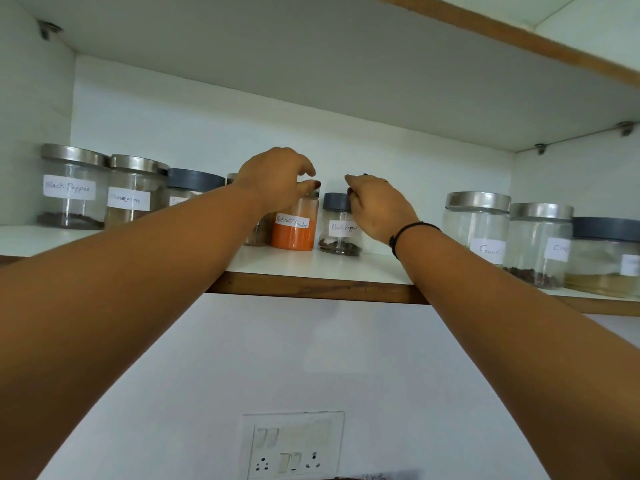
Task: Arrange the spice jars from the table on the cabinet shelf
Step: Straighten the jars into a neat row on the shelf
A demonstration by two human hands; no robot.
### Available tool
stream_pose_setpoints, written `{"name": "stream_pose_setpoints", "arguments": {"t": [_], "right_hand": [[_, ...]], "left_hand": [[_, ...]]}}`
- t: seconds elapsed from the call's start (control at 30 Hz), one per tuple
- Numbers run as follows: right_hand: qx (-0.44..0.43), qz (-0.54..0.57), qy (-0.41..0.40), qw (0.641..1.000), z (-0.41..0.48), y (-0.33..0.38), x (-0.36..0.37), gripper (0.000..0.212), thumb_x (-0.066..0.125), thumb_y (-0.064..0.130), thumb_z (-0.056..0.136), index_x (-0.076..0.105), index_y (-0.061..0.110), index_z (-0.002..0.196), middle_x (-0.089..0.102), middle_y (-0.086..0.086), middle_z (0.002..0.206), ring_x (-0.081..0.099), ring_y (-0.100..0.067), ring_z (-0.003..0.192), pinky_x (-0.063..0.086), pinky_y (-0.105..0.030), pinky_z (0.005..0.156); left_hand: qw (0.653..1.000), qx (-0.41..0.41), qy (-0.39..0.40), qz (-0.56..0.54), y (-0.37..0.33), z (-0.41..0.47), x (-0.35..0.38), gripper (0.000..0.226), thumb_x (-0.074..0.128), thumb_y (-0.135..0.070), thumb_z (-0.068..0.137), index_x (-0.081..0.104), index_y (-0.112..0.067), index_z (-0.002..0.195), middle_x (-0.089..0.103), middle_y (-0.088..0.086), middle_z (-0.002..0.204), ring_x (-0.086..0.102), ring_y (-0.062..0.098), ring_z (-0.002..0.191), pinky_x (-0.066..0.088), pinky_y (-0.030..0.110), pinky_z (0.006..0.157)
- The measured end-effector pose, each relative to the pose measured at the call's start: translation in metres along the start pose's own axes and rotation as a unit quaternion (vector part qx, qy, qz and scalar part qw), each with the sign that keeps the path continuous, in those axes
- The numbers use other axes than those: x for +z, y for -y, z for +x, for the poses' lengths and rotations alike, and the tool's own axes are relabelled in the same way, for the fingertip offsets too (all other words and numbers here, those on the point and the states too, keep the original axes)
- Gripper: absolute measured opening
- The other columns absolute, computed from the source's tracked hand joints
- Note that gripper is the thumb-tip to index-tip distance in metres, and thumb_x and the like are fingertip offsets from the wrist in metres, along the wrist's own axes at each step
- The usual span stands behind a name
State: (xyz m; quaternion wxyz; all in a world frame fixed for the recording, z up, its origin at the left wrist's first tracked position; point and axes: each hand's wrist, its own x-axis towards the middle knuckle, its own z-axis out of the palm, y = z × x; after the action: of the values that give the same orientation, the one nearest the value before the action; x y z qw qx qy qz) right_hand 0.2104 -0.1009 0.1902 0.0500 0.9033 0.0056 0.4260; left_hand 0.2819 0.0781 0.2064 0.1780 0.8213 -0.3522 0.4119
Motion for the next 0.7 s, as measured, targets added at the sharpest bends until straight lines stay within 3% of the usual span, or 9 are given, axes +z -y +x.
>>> {"name": "stream_pose_setpoints", "arguments": {"t": [0.13, 0.4, 0.53, 0.7], "right_hand": [[-0.033, 0.007, -0.052, 0.998, -0.019, 0.010, -0.022, 0.035, 0.034, 0.014, 0.101, 0.054, 0.004, 0.128, 0.061, -0.017, 0.124, 0.053, -0.033, 0.119, 0.047, -0.045, 0.097], [-0.056, -0.040, -0.024, 0.997, -0.069, -0.018, -0.100, 0.039, 0.034, 0.020, 0.102, 0.054, 0.011, 0.134, 0.061, -0.012, 0.128, 0.052, -0.029, 0.124, 0.045, -0.043, 0.100], [-0.048, -0.053, -0.044, 0.996, -0.079, -0.054, -0.143, 0.041, 0.037, 0.022, 0.101, 0.054, 0.013, 0.137, 0.058, -0.009, 0.136, 0.053, -0.026, 0.125, 0.043, -0.037, 0.104], [0.011, -0.042, -0.024, 0.999, -0.097, -0.111, -0.169, 0.038, 0.042, 0.020, 0.100, 0.058, 0.013, 0.134, 0.058, -0.007, 0.138, 0.052, -0.022, 0.128, 0.040, -0.035, 0.108]], "left_hand": [[1.000, 0.004, -0.001, -0.013, -0.002, -0.003, 0.002, 0.037, 0.049, -0.035, 0.101, 0.057, -0.024, 0.135, 0.059, 0.005, 0.138, 0.055, 0.026, 0.123, 0.046, 0.041, 0.099], [1.000, 0.004, -0.012, -0.029, -0.020, -0.025, -0.016, 0.039, 0.051, -0.039, 0.100, 0.058, -0.023, 0.135, 0.059, 0.007, 0.137, 0.054, 0.030, 0.123, 0.044, 0.046, 0.101], [0.999, 0.038, 0.028, -0.007, -0.055, -0.037, -0.023, 0.041, 0.050, -0.042, 0.099, 0.058, -0.025, 0.135, 0.060, 0.004, 0.137, 0.055, 0.026, 0.122, 0.045, 0.045, 0.100], [0.995, 0.070, 0.016, -0.069, -0.126, -0.026, -0.036, 0.044, 0.051, -0.046, 0.099, 0.057, -0.024, 0.136, 0.058, -0.001, 0.140, 0.056, 0.020, 0.123, 0.042, 0.037, 0.102]]}}
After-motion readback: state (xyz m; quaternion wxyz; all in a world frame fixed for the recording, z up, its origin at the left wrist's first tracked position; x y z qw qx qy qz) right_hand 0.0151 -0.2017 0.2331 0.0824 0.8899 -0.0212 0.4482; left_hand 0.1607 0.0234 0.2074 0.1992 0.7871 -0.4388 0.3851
